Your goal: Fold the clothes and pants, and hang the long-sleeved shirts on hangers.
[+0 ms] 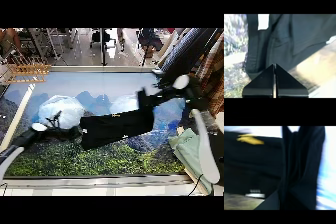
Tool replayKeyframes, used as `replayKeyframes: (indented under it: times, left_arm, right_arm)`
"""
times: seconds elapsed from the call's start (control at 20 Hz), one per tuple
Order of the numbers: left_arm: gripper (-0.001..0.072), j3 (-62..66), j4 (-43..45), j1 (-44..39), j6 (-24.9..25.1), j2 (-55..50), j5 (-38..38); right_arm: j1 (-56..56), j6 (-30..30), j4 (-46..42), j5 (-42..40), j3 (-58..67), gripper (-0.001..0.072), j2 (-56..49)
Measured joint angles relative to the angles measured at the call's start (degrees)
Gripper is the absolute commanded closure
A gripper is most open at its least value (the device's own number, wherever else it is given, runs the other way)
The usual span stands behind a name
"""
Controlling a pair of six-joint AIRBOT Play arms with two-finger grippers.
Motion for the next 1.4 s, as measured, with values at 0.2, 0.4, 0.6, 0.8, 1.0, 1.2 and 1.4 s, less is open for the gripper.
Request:
replayKeyframes:
  times: [0.2,0.4,0.6,0.8,1.0,1.2,1.4]
  left_arm:
    - [0.0704,1.8,0.2,11.6,0.2,11.5,-6.3]
    - [0.0704,2.2,0.4,17.0,0.2,19.5,-9.6]
    - [0.0704,2.2,1.5,14.5,0.2,18.8,-10.1]
    - [0.0704,2.2,1.8,5.5,0.2,11.5,-7.2]
    - [0.0704,3.6,1.9,-4.7,0.2,0.1,-2.8]
    - [0.0704,7.8,1.9,-10.3,-1.2,-9.9,-1.2]
    - [0.0704,10.5,2.1,-11.7,-3.1,-14.1,-0.7]
  right_arm:
    - [18.0,4.4,0.9,-8.7,-3.7,0.0633,-1.7]
    - [32.5,5.8,0.9,-18.0,-4.9,0.0284,-8.5]
    - [30.4,5.9,-1.6,-18.0,-4.0,0.0285,-8.6]
    - [13.7,2.7,3.4,-9.1,-3.8,0.0143,-5.9]
    - [-3.1,-0.3,12.4,-0.9,-4.9,0.0068,-6.6]
    - [-10.8,-5.7,18.6,3.1,-6.1,0.0067,-12.1]
    - [-12.3,-11.3,24.0,4.7,-3.7,0.0074,-21.2]
